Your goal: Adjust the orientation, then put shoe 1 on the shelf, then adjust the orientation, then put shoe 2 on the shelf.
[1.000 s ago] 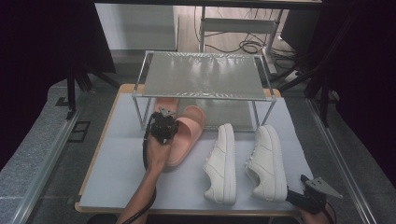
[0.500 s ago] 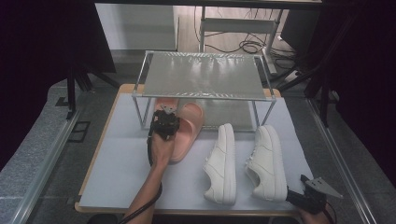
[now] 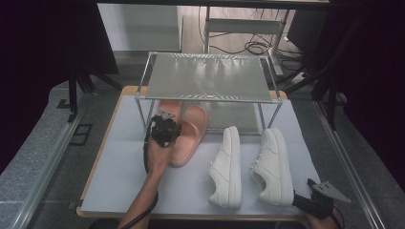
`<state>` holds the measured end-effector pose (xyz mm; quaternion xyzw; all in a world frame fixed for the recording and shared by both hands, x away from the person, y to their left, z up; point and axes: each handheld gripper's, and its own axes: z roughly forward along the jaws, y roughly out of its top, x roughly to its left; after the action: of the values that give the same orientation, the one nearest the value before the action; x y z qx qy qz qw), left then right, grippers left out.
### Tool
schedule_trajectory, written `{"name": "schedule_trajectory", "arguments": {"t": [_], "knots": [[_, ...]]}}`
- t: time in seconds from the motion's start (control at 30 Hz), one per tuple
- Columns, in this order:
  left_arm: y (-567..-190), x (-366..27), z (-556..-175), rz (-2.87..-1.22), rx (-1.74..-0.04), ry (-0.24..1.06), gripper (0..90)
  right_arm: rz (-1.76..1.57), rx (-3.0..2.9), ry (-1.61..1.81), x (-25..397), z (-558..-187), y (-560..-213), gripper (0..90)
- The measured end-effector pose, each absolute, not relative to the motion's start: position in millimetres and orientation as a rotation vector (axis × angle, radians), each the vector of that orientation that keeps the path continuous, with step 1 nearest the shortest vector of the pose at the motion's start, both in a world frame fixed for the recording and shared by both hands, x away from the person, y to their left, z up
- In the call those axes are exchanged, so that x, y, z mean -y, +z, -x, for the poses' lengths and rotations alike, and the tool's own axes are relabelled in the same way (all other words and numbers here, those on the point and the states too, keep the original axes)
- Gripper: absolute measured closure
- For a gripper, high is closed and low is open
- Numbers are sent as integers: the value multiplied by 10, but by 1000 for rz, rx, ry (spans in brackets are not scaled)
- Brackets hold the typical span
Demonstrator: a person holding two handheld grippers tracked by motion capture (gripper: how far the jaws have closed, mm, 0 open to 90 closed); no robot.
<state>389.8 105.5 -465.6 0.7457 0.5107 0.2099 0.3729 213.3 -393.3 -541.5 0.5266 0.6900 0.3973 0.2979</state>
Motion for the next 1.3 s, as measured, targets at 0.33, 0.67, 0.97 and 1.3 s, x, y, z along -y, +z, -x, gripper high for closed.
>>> {"name": "schedule_trajectory", "arguments": {"t": [0.33,0.67,0.97,1.3], "knots": [[-4678,-1218,-3560,-1935,-1230,444,717,-1399,-1830,1057,3929,-2135,-5417,126],[-4708,-1333,-3207,-1931,-1187,384,751,-1401,-1827,1056,3925,-2134,-5418,126],[-4912,-1402,-2980,-1960,-1157,352,818,-1402,-1827,1055,3923,-2134,-5417,126],[-5095,-1433,-2832,-2012,-1164,343,887,-1402,-1826,1055,3923,-2134,-5418,126]]}}
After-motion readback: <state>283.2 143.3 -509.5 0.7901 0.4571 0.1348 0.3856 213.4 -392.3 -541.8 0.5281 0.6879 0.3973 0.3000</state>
